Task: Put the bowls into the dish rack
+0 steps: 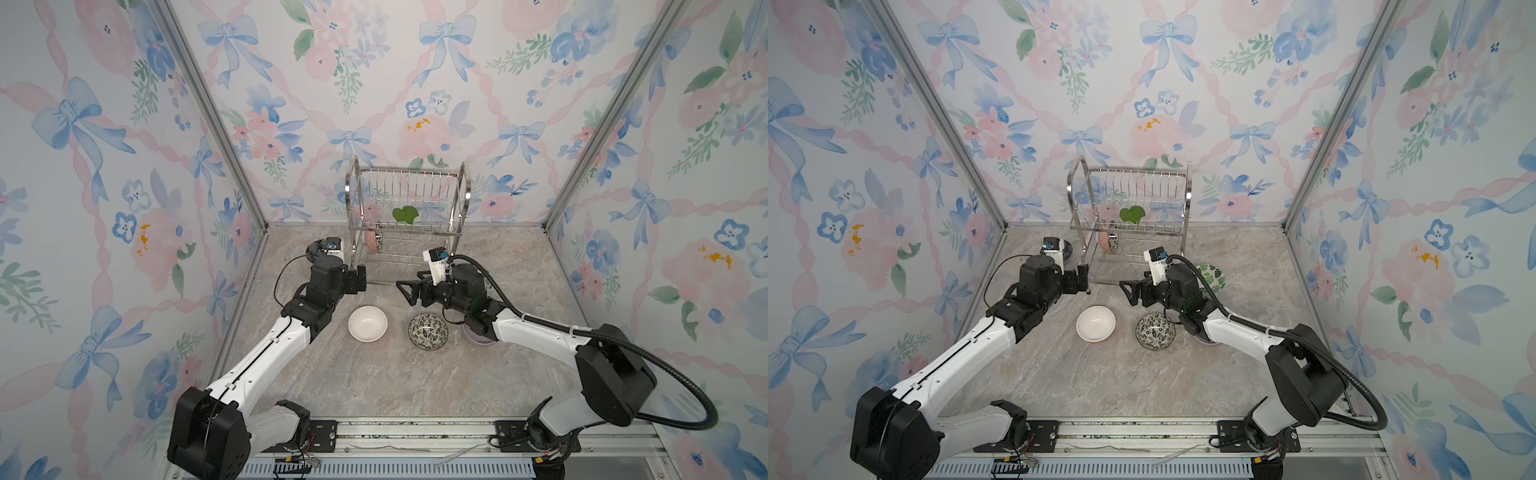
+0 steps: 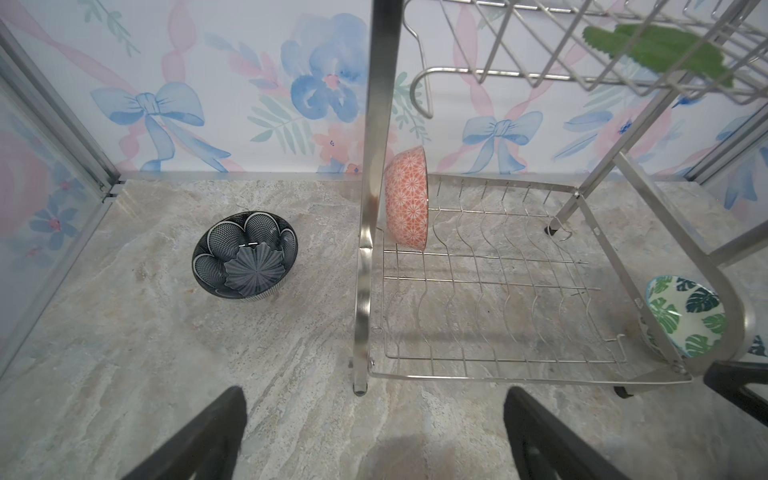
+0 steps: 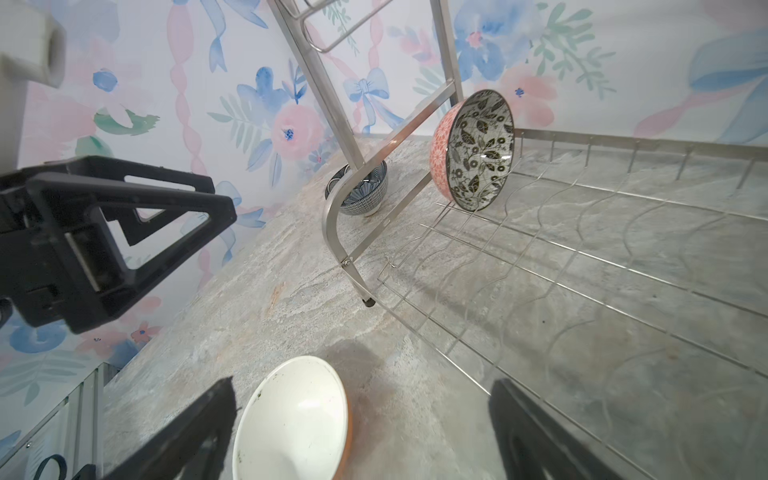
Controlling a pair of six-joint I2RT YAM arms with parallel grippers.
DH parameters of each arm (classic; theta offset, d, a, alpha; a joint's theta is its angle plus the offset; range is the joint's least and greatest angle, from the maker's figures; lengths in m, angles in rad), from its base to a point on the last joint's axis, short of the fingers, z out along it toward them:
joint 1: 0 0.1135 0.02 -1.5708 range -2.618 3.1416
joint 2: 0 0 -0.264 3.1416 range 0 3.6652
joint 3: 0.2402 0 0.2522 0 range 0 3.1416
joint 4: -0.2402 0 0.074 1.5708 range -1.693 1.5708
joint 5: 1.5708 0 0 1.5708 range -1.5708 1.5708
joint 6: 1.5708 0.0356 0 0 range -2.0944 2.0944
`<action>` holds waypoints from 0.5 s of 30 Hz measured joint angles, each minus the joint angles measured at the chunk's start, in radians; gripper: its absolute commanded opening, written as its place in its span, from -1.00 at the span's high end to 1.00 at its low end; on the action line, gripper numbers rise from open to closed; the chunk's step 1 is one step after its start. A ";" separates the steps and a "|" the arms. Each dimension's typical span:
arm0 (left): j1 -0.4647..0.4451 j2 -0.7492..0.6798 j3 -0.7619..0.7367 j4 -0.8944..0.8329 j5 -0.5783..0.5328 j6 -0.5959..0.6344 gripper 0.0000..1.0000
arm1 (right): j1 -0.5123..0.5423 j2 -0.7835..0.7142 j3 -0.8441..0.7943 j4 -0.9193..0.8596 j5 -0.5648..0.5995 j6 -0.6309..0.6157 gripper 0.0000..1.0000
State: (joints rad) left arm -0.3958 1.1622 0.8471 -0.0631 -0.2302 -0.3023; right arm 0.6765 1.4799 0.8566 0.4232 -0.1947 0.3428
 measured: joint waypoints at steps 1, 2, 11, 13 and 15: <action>0.003 -0.013 -0.014 0.000 0.006 -0.024 -0.96 | 0.000 -0.037 -0.018 -0.020 0.016 -0.009 -0.93; 0.007 -0.023 -0.027 0.000 0.012 -0.049 -0.96 | 0.000 -0.069 -0.034 -0.039 0.035 -0.017 -0.93; 0.075 -0.063 -0.092 0.020 0.223 -0.262 -0.96 | -0.118 -0.225 -0.075 -0.226 0.175 -0.025 -0.93; 0.068 -0.058 -0.093 0.027 0.253 -0.288 -0.96 | -0.145 -0.217 -0.074 -0.262 0.211 -0.017 -0.93; 0.060 -0.057 -0.110 0.048 0.267 -0.303 -0.96 | -0.163 -0.196 -0.068 -0.285 0.230 -0.007 -0.93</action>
State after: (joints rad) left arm -0.3355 1.1049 0.7372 -0.0154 0.0368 -0.6056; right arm 0.5140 1.2835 0.7887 0.1383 0.0357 0.3359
